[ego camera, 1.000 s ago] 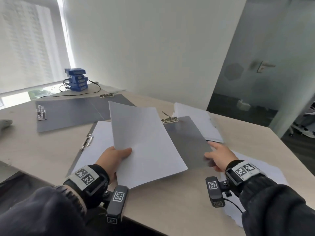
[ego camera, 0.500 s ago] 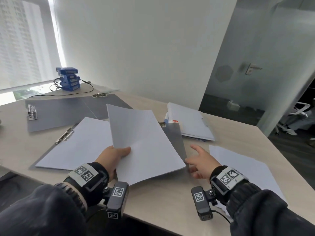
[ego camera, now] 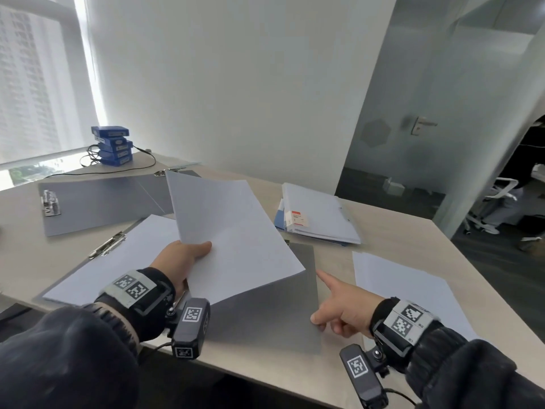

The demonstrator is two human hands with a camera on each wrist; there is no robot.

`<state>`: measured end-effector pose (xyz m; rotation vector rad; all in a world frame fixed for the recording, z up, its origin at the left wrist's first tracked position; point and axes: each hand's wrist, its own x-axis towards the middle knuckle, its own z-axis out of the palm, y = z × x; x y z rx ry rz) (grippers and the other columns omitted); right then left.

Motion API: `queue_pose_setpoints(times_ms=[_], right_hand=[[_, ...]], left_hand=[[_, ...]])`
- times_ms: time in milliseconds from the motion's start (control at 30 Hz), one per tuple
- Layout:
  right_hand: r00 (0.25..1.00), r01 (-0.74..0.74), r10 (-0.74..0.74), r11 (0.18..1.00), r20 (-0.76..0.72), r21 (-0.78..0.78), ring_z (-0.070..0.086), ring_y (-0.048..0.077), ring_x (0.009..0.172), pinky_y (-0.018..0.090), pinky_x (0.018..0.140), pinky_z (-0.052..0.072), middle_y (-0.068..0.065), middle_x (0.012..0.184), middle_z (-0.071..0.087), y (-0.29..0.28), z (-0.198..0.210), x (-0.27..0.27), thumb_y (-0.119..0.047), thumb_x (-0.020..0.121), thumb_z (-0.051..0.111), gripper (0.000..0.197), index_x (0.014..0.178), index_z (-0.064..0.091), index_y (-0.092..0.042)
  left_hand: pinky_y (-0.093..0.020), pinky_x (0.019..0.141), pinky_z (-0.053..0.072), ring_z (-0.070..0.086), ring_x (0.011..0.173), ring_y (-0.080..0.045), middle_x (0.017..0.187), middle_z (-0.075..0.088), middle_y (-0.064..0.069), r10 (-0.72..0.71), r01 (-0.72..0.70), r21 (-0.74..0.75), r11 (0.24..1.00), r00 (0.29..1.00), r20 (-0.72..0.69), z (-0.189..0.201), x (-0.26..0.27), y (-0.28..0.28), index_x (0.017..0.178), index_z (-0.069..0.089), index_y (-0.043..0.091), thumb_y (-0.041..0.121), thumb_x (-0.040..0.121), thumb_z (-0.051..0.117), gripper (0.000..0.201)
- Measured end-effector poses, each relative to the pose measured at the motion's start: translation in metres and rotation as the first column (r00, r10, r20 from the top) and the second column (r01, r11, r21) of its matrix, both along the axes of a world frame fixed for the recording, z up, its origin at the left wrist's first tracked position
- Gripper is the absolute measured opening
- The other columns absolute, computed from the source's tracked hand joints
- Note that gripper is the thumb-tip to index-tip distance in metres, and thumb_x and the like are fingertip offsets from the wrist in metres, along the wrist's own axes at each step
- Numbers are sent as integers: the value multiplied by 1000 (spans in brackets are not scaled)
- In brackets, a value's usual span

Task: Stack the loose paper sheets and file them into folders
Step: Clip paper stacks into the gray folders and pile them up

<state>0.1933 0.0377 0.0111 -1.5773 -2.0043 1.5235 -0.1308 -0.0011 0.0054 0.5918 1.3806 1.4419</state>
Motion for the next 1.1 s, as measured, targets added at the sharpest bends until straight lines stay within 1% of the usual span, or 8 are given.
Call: queue_pose_setpoints(times_ms=[67,167,267,400,567,700,933,1100], right_hand=[[998,-43,44,999,44,-25,52,19,51,24,45,31,14,79,71,-9,4,6,-9,75,72,112,156,2,-42],[993,-49,55,997,106,-55,56,16,52,23,44,33,9,82,75,-17,10,15,-23,87,67,84,156,19,-33],[990,117,-122,991,75,59,57,15,52,22,44,35,5,77,74,-12,9,22,-32,96,57,47,142,47,-26],[931,348,-333,933,-147,93,67,20,71,28,58,47,6,97,73,-1,11,22,-31,100,52,27,120,65,-18],[875,419,-393,907,-282,35,71,24,91,39,80,56,3,109,74,9,10,14,-31,97,57,28,125,58,-27],[867,398,-337,912,-366,101,67,22,108,43,98,51,0,117,71,22,9,7,-32,95,65,43,135,48,-34],[693,378,-231,923,-682,71,69,34,108,49,95,55,10,115,74,26,16,-9,-10,88,71,33,121,68,-10],[728,345,-201,934,-655,96,70,35,107,45,92,56,12,111,75,22,8,-6,-8,82,74,31,112,72,-7]], left_hand=[[-52,83,59,73,94,-38,104,76,-18,-26,26,-3,1000,1000,7,-2,8,1,120,61,3,9,96,64,25],[-55,90,56,72,95,-38,104,75,-18,-84,84,-12,996,996,2,-5,22,3,117,61,3,9,97,63,21],[-57,94,55,72,99,-39,107,75,-19,-140,140,-21,990,990,-3,-8,35,3,116,62,3,10,97,63,20],[-59,95,54,72,102,-41,110,75,-20,-188,188,-18,982,982,-20,-11,42,4,120,62,2,11,97,64,24],[-51,89,58,73,100,-39,105,77,-15,-241,245,36,969,965,-100,-13,43,3,117,66,3,14,98,64,22],[-42,84,58,74,99,-34,103,78,-11,-277,311,134,941,935,-223,-6,45,6,111,71,5,17,99,64,19],[-39,85,58,75,95,-30,104,78,-11,-340,412,234,881,894,-293,4,52,12,104,77,9,26,82,75,28],[-38,87,57,74,102,-28,109,77,-10,-378,449,247,859,881,-284,-10,46,13,109,76,11,19,73,81,37]])
